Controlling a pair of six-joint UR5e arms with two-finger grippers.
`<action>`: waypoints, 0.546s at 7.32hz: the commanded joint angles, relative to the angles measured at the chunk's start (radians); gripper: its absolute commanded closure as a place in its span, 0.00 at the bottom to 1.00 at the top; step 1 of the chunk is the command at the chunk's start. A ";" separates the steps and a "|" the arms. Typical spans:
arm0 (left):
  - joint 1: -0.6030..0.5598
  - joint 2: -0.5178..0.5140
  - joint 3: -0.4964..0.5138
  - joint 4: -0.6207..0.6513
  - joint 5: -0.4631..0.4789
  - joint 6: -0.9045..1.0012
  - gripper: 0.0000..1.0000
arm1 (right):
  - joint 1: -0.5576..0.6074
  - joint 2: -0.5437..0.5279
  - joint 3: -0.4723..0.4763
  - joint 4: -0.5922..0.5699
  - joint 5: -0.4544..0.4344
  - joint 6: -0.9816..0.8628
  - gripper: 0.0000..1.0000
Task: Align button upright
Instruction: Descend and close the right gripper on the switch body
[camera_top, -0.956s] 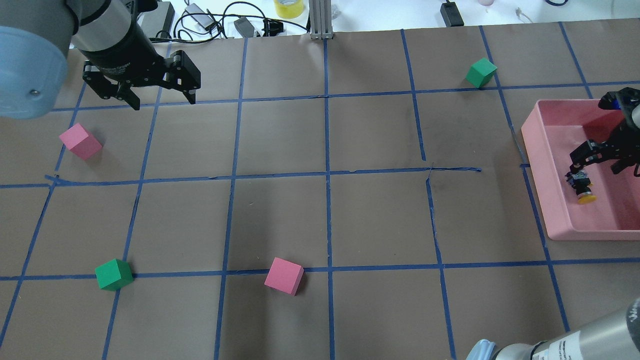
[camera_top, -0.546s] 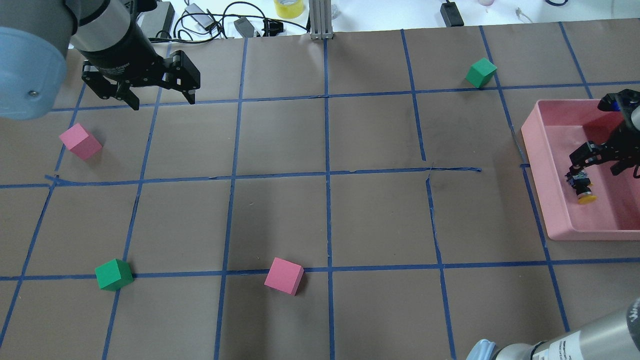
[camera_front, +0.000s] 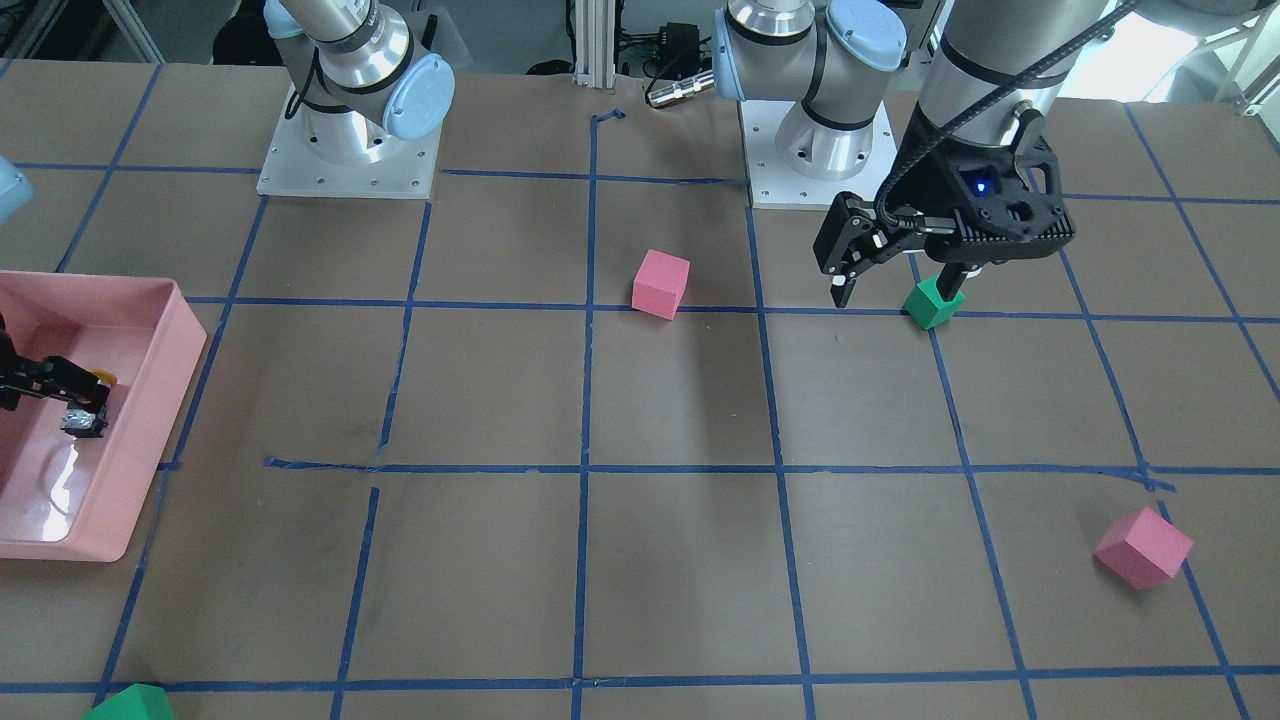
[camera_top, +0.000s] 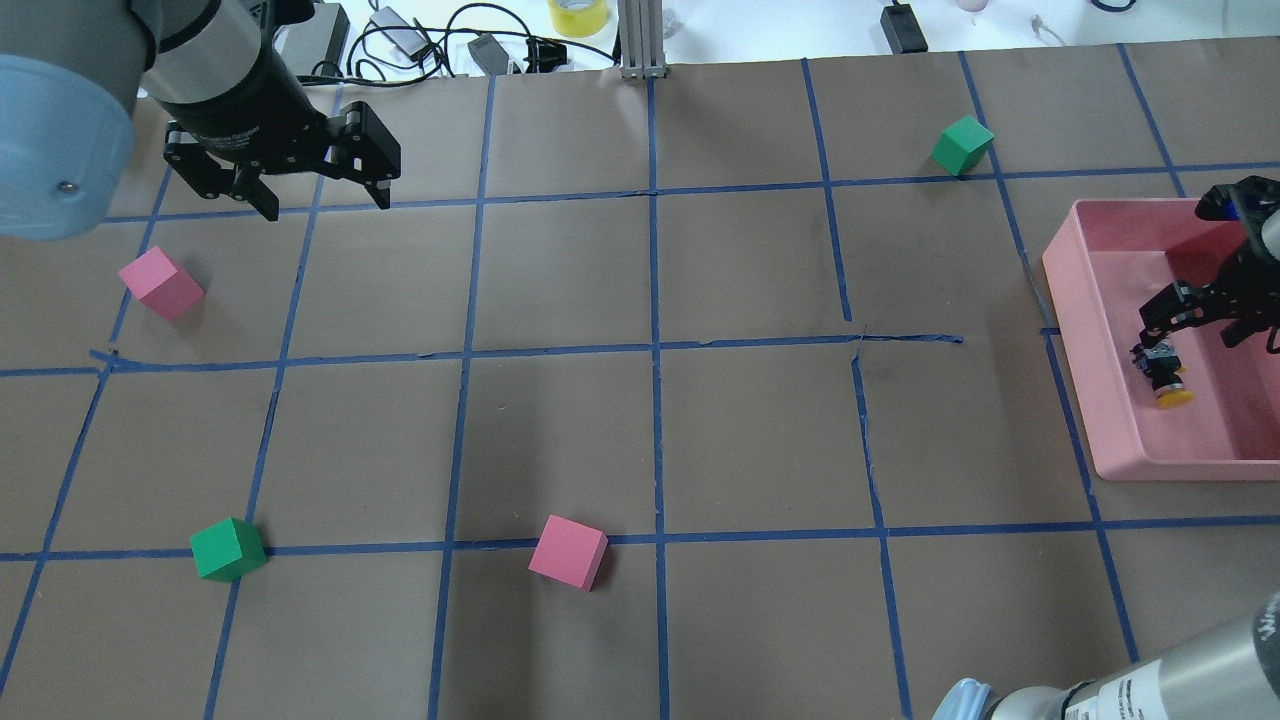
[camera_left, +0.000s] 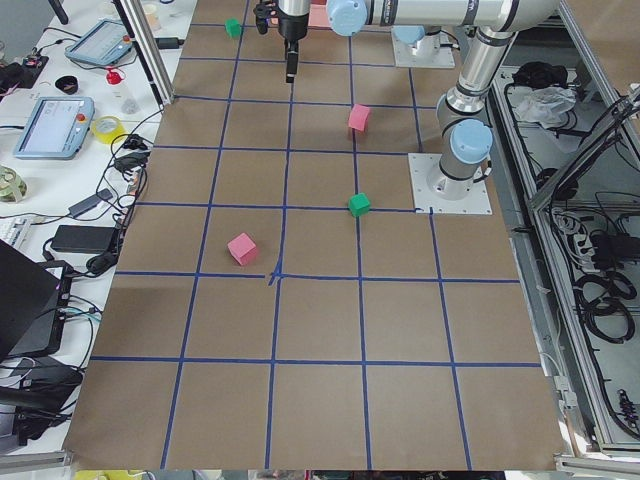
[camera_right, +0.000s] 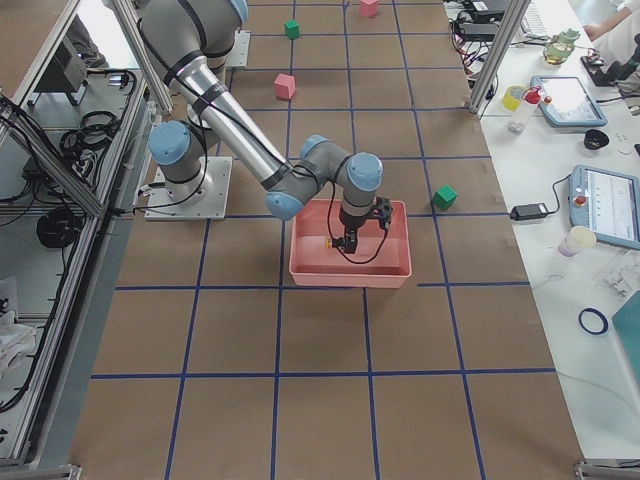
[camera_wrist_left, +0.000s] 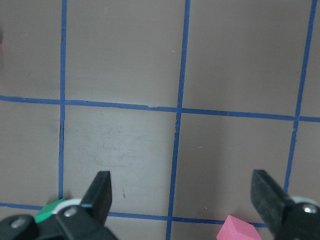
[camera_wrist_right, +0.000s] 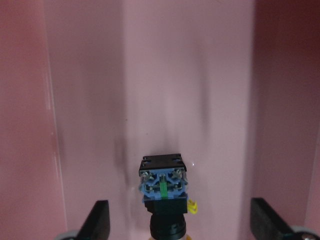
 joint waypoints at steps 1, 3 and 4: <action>0.000 -0.002 0.000 0.000 0.000 0.001 0.00 | 0.000 0.007 0.004 -0.001 0.006 0.005 0.02; 0.002 0.000 0.000 0.000 0.001 0.001 0.00 | -0.001 0.013 0.024 -0.015 0.078 0.007 0.00; 0.003 0.000 0.000 0.000 -0.004 0.007 0.00 | 0.000 0.014 0.027 -0.059 0.075 0.003 0.00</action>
